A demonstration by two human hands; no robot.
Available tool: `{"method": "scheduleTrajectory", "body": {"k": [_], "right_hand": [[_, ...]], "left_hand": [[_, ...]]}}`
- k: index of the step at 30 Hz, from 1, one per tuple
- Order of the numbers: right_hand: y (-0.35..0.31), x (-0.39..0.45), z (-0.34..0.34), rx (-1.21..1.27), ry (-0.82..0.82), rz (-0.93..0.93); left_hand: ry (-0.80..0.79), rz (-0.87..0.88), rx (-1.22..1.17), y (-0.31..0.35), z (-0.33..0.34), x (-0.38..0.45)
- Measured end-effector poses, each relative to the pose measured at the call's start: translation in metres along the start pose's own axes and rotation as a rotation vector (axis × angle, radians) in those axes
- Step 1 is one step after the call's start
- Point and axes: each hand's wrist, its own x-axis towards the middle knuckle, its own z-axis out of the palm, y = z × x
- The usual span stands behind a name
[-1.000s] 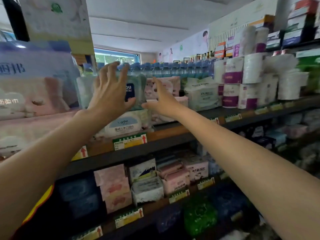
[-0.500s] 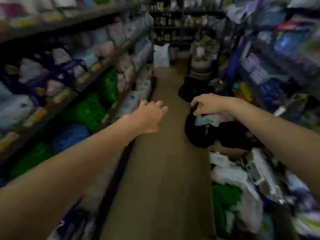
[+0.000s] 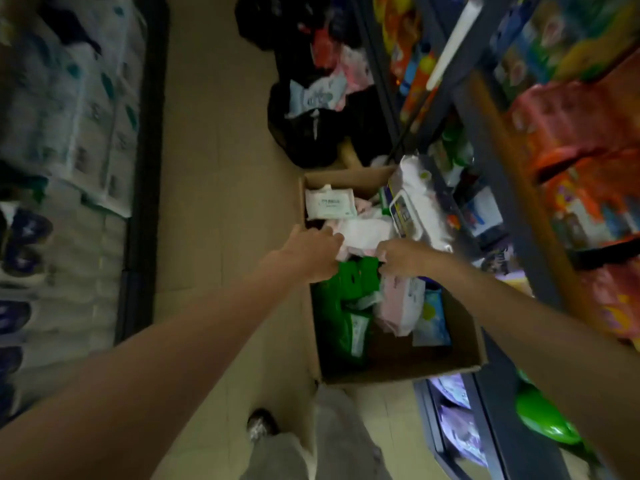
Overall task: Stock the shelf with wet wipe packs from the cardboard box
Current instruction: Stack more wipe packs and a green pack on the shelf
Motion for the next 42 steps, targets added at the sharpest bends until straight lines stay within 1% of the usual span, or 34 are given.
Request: {"method": "scheduleTrajectory", "body": {"k": [2,4,7,10,13,15,18,20,23,25,27,29,31,34,36,37,39,42], "right_hand": [[0.009,0.025,0.026,0.06,-0.035,-0.014],[0.016,0.052,0.049,0.09,-0.008,-0.001],[0.02,0.087,0.08,0.25,-0.002,0.069],[0.011,0.112,0.102,0.421,-0.009,0.14],[-0.003,0.129,0.118,0.563,0.113,0.251],[-0.01,0.135,0.128,0.501,0.172,0.251],[-0.014,0.131,0.125,0.373,0.205,0.21],[-0.013,0.117,0.101,0.271,0.164,0.161],[-0.016,0.082,0.03,0.035,0.065,0.015],[-0.032,0.054,-0.029,-0.095,-0.001,-0.1],[-0.059,0.025,-0.087,-0.128,-0.018,-0.214],[-0.093,-0.004,-0.138,-0.091,0.025,-0.332],[-0.129,-0.035,-0.178,-0.012,0.065,-0.409],[-0.182,-0.079,-0.219,0.314,0.099,-0.534],[-0.221,-0.095,-0.235,0.499,0.182,-0.617],[-0.239,-0.1,-0.241,0.551,0.226,-0.64],[-0.287,-0.11,-0.25,0.544,0.275,-0.693],[-0.36,-0.129,-0.258,0.504,0.235,-0.792]], "left_hand": [[-0.054,-0.037,-0.036,-0.005,0.017,0.016],[-0.073,-0.068,-0.066,-0.01,0.033,0.031],[-0.043,-0.082,-0.139,-0.016,0.051,0.047],[-0.023,-0.077,-0.153,-0.02,0.063,0.057],[-0.014,-0.077,-0.17,-0.023,0.075,0.064],[-0.012,-0.078,-0.193,-0.025,0.083,0.066],[-0.012,-0.08,-0.177,-0.029,0.087,0.065],[-0.04,-0.073,-0.154,-0.034,0.08,0.061],[-0.037,-0.064,-0.226,-0.041,0.051,0.054],[-0.047,-0.045,-0.409,-0.045,0.024,0.046],[-0.059,-0.002,-0.655,-0.056,-0.006,0.034],[-0.02,0.031,-0.916,-0.073,-0.041,0.012],[0.067,0.018,-1.086,-0.1,-0.08,-0.016],[0.156,0.029,-1.172,-0.147,-0.133,-0.077],[0.237,0.031,-1.258,-0.18,-0.152,-0.12],[0.28,0.04,-1.307,-0.191,-0.157,-0.138],[0.374,0.037,-1.386,-0.219,-0.163,-0.177],[0.519,-0.006,-1.493,-0.264,-0.168,-0.243]]}}
